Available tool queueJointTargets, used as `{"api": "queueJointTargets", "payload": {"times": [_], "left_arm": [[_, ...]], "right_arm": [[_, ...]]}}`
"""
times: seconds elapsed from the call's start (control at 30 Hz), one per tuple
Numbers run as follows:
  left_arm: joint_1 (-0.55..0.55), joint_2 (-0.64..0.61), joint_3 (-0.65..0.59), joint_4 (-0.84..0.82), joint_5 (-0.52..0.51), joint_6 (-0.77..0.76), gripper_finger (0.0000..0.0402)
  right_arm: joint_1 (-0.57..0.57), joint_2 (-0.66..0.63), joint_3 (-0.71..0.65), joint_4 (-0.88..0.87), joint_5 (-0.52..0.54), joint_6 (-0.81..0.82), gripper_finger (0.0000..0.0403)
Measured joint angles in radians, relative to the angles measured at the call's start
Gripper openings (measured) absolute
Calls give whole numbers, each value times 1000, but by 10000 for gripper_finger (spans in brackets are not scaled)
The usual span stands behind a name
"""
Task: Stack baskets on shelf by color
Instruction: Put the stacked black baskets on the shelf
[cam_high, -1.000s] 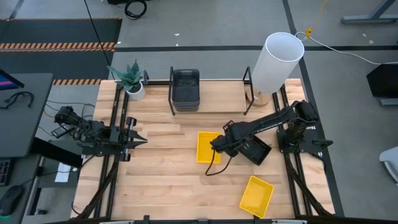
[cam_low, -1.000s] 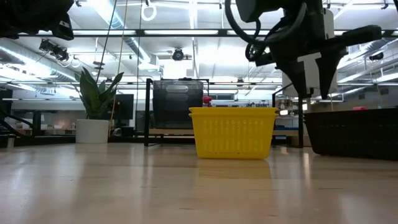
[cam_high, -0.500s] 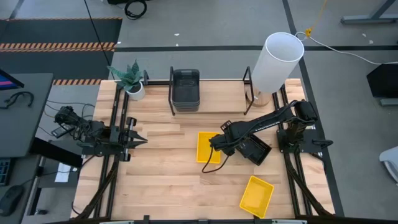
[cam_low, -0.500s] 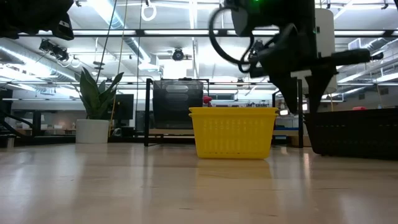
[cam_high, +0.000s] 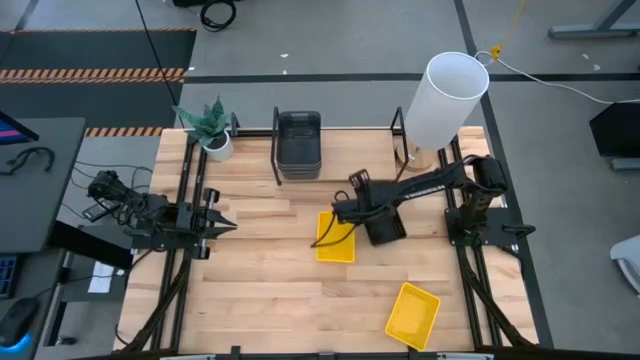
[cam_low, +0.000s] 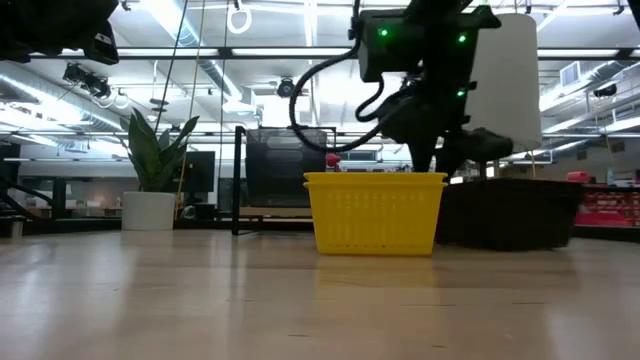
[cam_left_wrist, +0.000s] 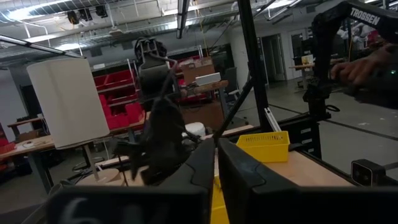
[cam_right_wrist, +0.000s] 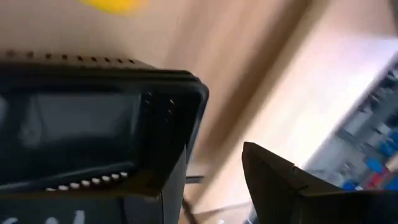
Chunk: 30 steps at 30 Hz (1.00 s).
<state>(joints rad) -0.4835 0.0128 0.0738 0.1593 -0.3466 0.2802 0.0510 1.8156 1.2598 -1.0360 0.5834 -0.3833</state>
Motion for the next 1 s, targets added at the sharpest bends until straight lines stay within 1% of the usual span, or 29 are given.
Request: {"api": "queueJointTargets", "payload": {"times": [0.1,0.17,0.23,0.3,0.43,0.53,0.63,0.7,0.8,1.0], "left_arm": [[0,0,0,0,0,0,24],[0,0,0,0,0,0,23],[0,0,0,0,0,0,25],[0,0,0,0,0,0,28],[0,0,0,0,0,0,34],[0,0,0,0,0,0,33],[0,0,0,0,0,0,29],[0,0,0,0,0,0,26],[0,0,0,0,0,0,23],[0,0,0,0,0,0,32]], "right_arm": [[-15,-1,14,-17,38,-4,162],[-10,-1,48,-50,33,-17,162],[0,-2,93,-81,1,-8,162],[14,-2,140,-105,-55,57,162],[39,-3,224,-140,-168,336,162],[51,-4,261,-198,-324,446,162],[59,-4,265,-247,-480,547,162],[68,-5,249,-253,-538,588,162],[92,-5,204,-258,-548,619,162],[138,-4,143,-251,-551,628,162]]}}
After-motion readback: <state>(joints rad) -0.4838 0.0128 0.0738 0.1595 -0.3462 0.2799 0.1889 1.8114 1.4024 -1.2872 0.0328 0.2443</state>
